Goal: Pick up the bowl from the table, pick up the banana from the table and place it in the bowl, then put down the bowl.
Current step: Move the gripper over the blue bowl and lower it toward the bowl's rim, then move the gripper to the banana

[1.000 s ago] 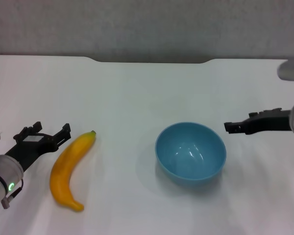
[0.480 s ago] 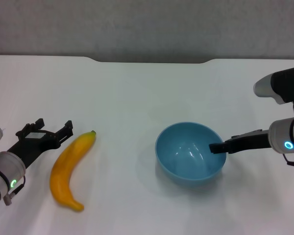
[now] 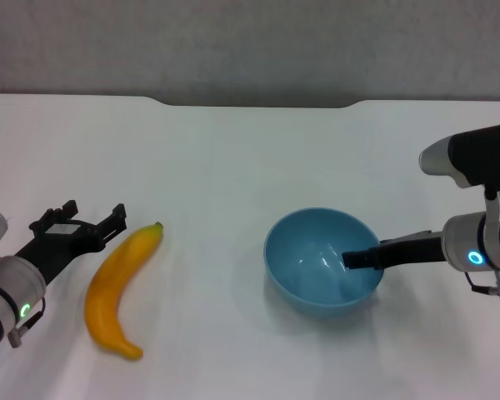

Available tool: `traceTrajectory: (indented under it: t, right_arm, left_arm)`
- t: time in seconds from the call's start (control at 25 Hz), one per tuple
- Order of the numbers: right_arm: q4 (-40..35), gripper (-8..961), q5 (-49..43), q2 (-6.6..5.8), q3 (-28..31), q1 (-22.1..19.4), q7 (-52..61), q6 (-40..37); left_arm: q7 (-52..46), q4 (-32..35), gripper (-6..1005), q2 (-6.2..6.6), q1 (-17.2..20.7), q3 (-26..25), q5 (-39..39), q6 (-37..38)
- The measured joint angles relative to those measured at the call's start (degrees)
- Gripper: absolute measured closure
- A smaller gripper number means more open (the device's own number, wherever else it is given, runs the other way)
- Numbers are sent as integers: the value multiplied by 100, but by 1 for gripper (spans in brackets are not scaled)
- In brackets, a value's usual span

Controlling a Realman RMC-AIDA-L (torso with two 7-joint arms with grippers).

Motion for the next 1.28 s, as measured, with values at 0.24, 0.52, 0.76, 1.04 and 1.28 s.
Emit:
traceTrajectory:
  t: [0.24, 0.52, 0.76, 1.04, 1.28]
  right_arm:
    - [-139, 157, 36, 0, -62, 24, -1, -70]
    - [-145, 238, -18, -2, -63, 21, 21, -89]
    - [-144, 493, -24, -9, -63, 1, -4, -132]
    - [-143, 680, -43, -9, -63, -29, -5, -242]
    - [-236, 856, -46, -9, -63, -31, -6, -308]
  left_arm:
    - [-15, 4, 164, -2, 0, 0, -13, 4]
    - [-22, 4, 168, 5, 8, 0, -23, 4]
    - [-12, 3, 171, 2, 18, 0, -24, 3]
    - [-32, 4, 175, 3, 47, 2, -17, 3]
    - [-201, -59, 178, -4, 63, 64, 13, -27]
